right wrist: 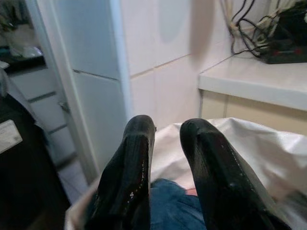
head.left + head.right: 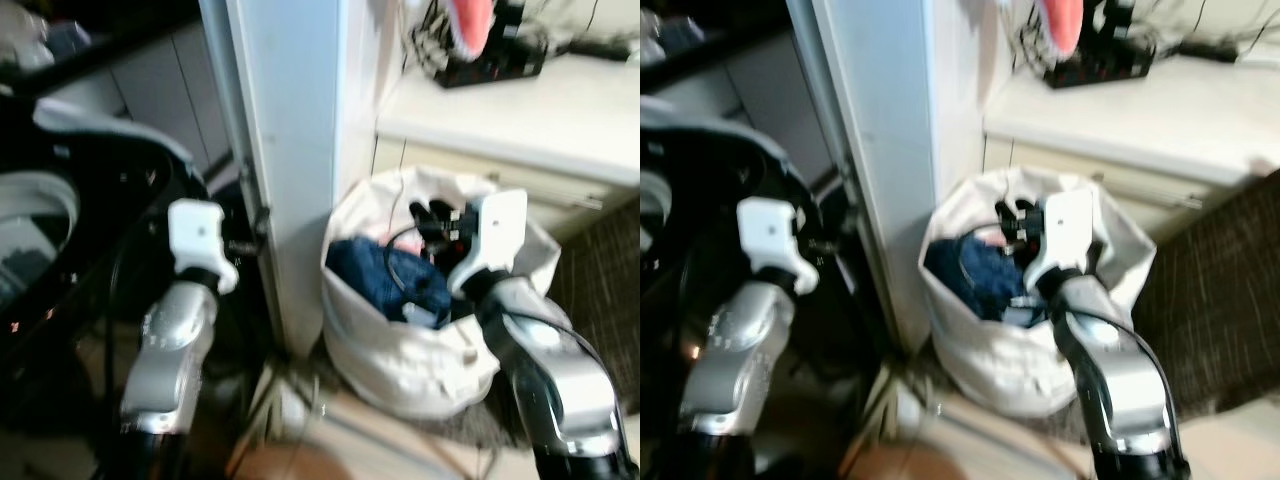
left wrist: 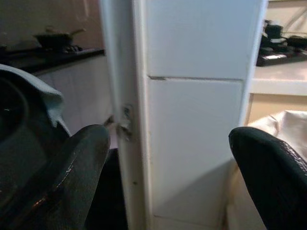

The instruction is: Clothes washing

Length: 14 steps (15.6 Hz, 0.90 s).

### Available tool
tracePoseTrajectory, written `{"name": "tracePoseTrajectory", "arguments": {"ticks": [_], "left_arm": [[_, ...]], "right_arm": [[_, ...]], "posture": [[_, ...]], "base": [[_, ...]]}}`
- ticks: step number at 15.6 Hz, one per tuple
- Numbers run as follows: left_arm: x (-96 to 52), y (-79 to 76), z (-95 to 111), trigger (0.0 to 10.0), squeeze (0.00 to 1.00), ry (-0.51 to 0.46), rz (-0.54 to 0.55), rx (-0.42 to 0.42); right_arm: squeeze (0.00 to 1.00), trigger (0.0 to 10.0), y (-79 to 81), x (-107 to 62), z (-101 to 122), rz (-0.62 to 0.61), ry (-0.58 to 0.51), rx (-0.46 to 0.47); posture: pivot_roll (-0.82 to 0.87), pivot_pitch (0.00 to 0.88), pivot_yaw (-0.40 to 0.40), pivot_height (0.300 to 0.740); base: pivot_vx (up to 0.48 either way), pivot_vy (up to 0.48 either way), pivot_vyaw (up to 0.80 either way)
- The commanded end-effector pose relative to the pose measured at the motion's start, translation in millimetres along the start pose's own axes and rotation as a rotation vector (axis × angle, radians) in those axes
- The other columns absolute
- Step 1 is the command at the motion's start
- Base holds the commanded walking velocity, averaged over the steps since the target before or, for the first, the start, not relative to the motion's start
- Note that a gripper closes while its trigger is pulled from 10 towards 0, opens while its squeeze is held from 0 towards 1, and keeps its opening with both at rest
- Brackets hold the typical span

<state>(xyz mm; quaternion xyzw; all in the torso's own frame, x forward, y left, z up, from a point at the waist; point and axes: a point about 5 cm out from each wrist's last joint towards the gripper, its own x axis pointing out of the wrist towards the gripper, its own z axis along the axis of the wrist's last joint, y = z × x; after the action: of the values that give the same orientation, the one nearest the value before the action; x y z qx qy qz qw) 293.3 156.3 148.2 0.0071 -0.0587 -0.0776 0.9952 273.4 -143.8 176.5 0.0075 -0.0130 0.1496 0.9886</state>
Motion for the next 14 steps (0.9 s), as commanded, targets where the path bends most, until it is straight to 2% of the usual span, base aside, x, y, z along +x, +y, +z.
{"name": "tracePoseTrajectory", "arguments": {"ticks": [1, 2, 6, 10, 14], "left_arm": [[-2.0, 0.2, 0.1, 10.0, 0.0, 0.01, 0.009, 0.005], [-2.8, 0.9, 1.1, 10.0, 0.0, 0.009, 0.006, 0.007], [-1.2, -6.6, 0.3, 10.0, 0.0, 0.02, -0.034, 0.005], [1.2, -9.7, 0.7, 10.0, 0.0, 0.013, -0.044, 0.056], [1.8, -12.6, 2.1, 10.0, 0.0, 0.018, -0.047, 0.048]], "right_arm": [[0.0, 10.0, -0.5, -2.8, -1.1, 0.019, 0.021, 0.011], [1.0, 10.0, -0.7, -4.3, -4.0, 0.034, 0.041, 0.025], [1.0, 10.0, -3.0, -5.8, -7.5, 0.027, 0.063, 0.047], [1.0, 10.0, -4.3, -10.4, -7.9, 0.039, 0.069, 0.047], [1.0, 10.0, -1.9, -13.3, -9.1, 0.058, 0.07, 0.041]], "posture": [[-0.04, 0.0, 0.033, 0.74], [-0.03, 0.0, 0.034, 0.74], [-0.04, 0.0, 0.038, 0.74], [-0.04, 0.0, 0.034, 0.74], [-0.04, 0.0, 0.031, 0.74]], "base": [[0.0, 0.0, 0.0], [0.0, 0.0, 0.0], [0.0, 0.0, 0.0], [0.0, 0.0, 0.0], [0.0, 0.0, 0.0]]}}
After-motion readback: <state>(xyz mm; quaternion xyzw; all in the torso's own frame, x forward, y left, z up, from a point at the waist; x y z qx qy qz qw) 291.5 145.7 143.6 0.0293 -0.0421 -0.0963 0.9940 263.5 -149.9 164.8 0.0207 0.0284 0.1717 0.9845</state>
